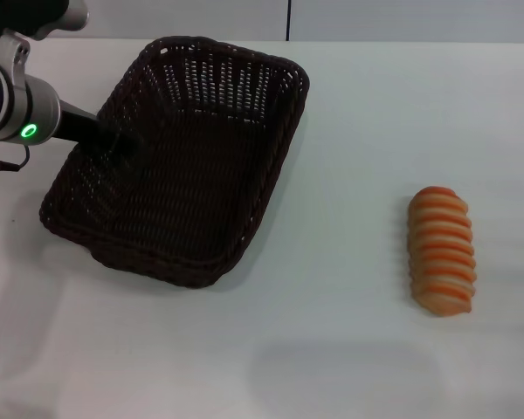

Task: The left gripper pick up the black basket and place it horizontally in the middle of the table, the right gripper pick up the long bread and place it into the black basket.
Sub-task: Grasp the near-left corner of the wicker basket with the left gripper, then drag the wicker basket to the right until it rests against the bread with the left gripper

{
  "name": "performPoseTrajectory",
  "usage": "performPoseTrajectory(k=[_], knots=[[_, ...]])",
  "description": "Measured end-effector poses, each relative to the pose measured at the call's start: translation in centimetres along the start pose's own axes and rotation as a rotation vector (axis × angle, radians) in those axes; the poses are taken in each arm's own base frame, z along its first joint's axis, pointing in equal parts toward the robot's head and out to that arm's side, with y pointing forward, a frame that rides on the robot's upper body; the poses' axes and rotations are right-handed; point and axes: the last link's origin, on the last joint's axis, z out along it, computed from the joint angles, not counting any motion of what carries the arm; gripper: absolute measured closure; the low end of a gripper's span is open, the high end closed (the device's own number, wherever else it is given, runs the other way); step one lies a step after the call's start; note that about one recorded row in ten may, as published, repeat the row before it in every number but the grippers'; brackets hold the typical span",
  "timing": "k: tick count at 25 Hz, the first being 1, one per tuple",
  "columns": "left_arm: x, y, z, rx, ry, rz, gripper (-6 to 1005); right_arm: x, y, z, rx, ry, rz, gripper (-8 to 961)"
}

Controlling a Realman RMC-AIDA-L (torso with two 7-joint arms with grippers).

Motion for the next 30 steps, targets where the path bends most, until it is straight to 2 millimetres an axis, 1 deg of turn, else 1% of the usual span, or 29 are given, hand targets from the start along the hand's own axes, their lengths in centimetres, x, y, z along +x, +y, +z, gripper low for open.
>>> performPoseTrajectory(k=[9, 10, 11, 17, 20, 22, 27, 28, 30], knots=[[0.3, 0.5, -0.3, -0.009, -0.008, 0.034, 396, 0.1, -0.1, 0.3, -0.006, 0.002, -0.006, 134], [0.3, 0.5, -0.3, -0.009, -0.008, 0.034, 500, 0.1, -0.1, 0.3, -0.006, 0.002, -0.006, 134], [0.5, 0.9, -0.2, -0.013, -0.008, 0.070, 604, 0.1, -0.1, 0.3, -0.006, 0.000, -0.006, 134], [0.7, 1.1, -0.4, -0.021, -0.008, 0.098, 695, 0.0, -0.1, 0.4, -0.005, -0.007, -0.005, 134], [1.4, 1.2, -1.3, -0.023, 0.016, 0.130, 699, -0.2, -0.1, 0.4, -0.003, -0.019, -0.005, 134], [1.7, 1.5, -1.8, -0.046, 0.029, 0.189, 701, -0.2, -0.1, 0.4, -0.005, -0.022, -0.005, 135], [2.7, 1.5, -2.6, -0.098, 0.058, 0.240, 712, -0.3, -0.1, 0.4, -0.005, -0.026, -0.005, 135], [3.5, 1.4, -3.4, -0.149, 0.089, 0.273, 715, -0.3, 0.0, 0.4, -0.007, -0.026, -0.004, 135], [4.1, 1.3, -3.9, -0.182, 0.112, 0.294, 719, -0.3, 0.0, 0.3, -0.007, -0.024, -0.004, 135]])
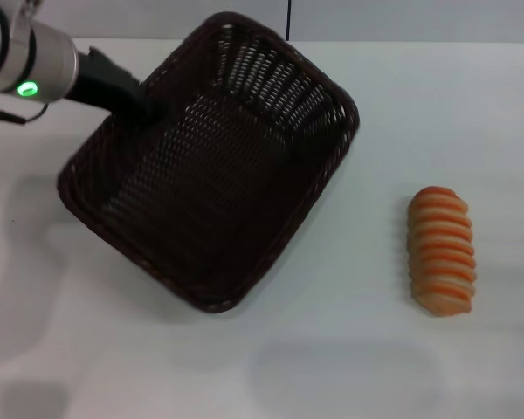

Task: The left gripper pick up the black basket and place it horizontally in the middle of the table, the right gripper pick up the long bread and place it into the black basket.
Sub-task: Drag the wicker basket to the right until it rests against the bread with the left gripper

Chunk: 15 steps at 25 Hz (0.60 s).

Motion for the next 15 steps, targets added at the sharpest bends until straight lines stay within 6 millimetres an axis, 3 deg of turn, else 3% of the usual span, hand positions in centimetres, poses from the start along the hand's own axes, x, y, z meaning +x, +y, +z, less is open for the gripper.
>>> performPoseTrajectory(k=[4, 8, 15], knots=[[1.6, -1.3, -1.4, -0.080, 0.045, 0.061, 732, -0.2, -0.1, -0.3, 0.003, -0.012, 0.001, 135], [2.4, -1.6, -1.5, -0.139, 0.046, 0.082, 758, -0.4, -0.1, -0.4, 0.006, -0.018, 0.002, 134], [4.1, -0.1, -1.3, -0.282, 0.044, 0.187, 795, -0.6, -0.1, -0.7, 0.007, -0.029, 0.002, 134]])
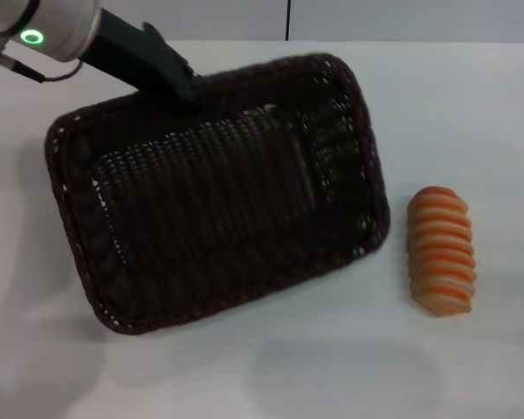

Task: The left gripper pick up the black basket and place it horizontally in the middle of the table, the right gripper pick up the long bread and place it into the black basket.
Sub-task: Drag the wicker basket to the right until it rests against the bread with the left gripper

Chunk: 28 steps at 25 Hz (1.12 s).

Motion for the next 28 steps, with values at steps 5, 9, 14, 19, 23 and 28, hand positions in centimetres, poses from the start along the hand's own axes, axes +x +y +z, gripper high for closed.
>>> performPoseTrajectory(k=[5, 9, 14, 19, 23, 28], knots=[[1.4, 1.3, 0.3, -0.107, 0.004, 0.078, 797, -0.1, 0.1, -0.1, -0.005, -0.002, 0.002, 135], [2.3, 2.1, 1.0, -0.185, -0.016, 0.129, 797, -0.1, 0.1, -0.1, -0.006, -0.002, 0.002, 135], [2.5, 2.4, 2.1, -0.250, -0.040, 0.155, 798, 0.0, 0.2, -0.3, -0.015, 0.003, 0.003, 134], [2.8, 2.9, 3.5, -0.253, -0.042, 0.171, 799, 0.0, 0.1, -0.4, -0.014, 0.006, 0.003, 135], [2.9, 2.7, 4.3, -0.235, -0.052, 0.164, 800, 0.1, 0.2, -0.4, -0.015, 0.012, 0.003, 135], [3.1, 2.0, 5.2, -0.183, -0.047, 0.146, 801, 0.1, 0.1, -0.4, -0.015, 0.016, 0.001, 134]])
